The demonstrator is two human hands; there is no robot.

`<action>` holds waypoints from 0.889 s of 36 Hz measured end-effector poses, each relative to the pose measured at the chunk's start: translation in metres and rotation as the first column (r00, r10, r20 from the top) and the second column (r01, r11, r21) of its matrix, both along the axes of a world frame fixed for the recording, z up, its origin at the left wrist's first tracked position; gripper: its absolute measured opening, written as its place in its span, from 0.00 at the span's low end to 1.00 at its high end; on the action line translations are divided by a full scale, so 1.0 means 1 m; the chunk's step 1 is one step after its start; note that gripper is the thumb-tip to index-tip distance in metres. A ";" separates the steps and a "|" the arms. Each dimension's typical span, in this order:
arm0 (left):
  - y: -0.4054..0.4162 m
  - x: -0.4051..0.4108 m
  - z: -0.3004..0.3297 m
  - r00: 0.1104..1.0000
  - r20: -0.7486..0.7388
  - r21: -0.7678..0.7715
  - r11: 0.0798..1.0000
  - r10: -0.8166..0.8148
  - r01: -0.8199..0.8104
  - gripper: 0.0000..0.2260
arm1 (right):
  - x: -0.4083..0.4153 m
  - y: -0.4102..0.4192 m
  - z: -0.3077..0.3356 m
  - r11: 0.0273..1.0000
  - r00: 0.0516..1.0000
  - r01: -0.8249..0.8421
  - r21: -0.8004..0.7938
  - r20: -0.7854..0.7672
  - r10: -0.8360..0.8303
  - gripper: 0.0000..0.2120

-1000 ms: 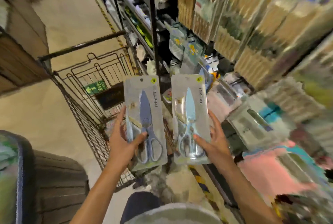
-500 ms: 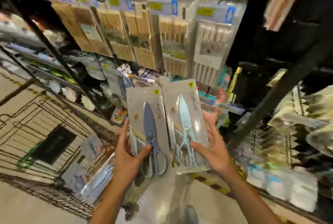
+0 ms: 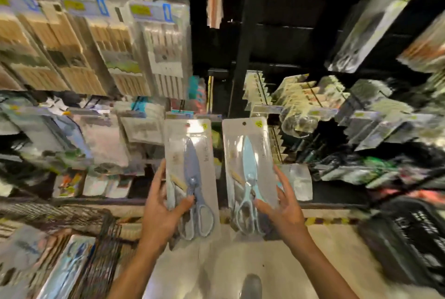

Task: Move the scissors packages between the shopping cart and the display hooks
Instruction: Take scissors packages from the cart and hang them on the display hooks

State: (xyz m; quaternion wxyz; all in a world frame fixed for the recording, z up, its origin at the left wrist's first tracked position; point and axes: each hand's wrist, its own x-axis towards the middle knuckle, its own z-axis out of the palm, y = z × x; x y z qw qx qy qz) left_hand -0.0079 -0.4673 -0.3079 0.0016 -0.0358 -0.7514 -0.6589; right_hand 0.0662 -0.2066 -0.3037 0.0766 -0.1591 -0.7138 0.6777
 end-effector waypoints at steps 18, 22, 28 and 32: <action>0.232 0.066 0.068 0.985 -0.127 0.027 0.992 -0.119 0.123 0.43 | 0.106 0.219 0.051 0.989 0.976 0.109 0.099 -0.198 -0.088 0.39; 0.293 0.073 0.084 0.974 -0.184 0.024 0.990 -0.136 0.142 0.44 | 0.119 0.278 0.071 0.985 0.959 0.145 0.098 -0.260 -0.116 0.38; 0.355 0.077 0.115 0.951 -0.251 0.044 0.980 -0.179 0.196 0.44 | 0.121 0.343 0.093 0.980 0.939 0.161 0.115 -0.323 -0.116 0.38; 0.383 0.073 0.131 0.932 -0.318 0.010 0.982 -0.174 0.187 0.44 | 0.109 0.368 0.103 0.981 0.925 0.169 0.094 -0.358 -0.125 0.39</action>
